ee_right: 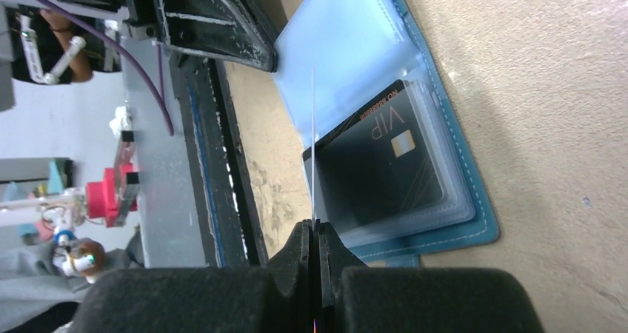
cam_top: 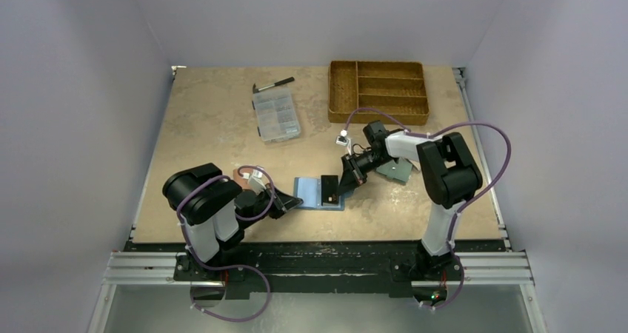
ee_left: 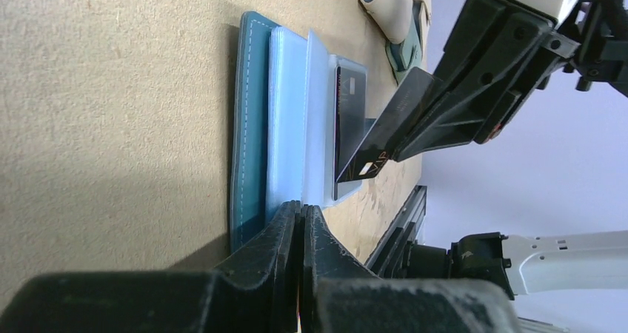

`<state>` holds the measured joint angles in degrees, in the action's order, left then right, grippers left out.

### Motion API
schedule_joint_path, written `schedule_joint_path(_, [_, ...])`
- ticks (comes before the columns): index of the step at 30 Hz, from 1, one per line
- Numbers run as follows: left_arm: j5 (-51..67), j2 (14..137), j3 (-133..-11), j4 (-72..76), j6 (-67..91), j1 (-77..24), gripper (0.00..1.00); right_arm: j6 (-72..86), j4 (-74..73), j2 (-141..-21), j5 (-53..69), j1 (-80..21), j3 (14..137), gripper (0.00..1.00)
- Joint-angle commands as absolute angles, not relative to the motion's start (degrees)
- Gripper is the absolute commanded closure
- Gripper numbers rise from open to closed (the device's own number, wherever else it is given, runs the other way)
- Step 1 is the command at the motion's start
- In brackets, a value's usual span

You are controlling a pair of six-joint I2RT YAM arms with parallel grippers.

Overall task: Take the credit cards out of the card holder
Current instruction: Remove the credit card from the card holder, then place the credit card in the storage box.

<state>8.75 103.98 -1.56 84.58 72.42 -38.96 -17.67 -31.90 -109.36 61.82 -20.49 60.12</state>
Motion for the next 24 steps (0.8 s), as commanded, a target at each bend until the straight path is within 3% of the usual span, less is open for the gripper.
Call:
schedule_joint_path(1, [9.1,103.6,-0.9,101.8,72.3,-38.3,1.0,-23.7,-36.1,-104.0,60.8,-20.4,62.8,1.0])
schedule_joint_path(11, [12.0,97.2,-3.4,90.7,68.8,-38.4,1.0,-27.0,-40.1,-97.2,53.6,-20.2,69.1,1.0])
schedule_joint_path(24, [14.0,79.3,-10.7,55.9,57.8,-38.3,1.0,-22.2,-45.5,-111.5,40.4,-14.3,105.3,1.0])
